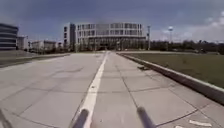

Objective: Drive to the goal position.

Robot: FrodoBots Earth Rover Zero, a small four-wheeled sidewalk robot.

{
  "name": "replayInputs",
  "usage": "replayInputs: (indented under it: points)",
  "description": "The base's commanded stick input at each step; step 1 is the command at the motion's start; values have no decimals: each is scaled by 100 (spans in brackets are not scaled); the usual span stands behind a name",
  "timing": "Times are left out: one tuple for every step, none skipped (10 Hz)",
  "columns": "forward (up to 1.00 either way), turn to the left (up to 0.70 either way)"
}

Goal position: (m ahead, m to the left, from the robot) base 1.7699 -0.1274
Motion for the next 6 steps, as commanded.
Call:
replayInputs:
  points:
    - [7, 0]
    - [6, 0]
    - [6, 0]
    - [7, 0]
    - [7, 0]
    - [7, 0]
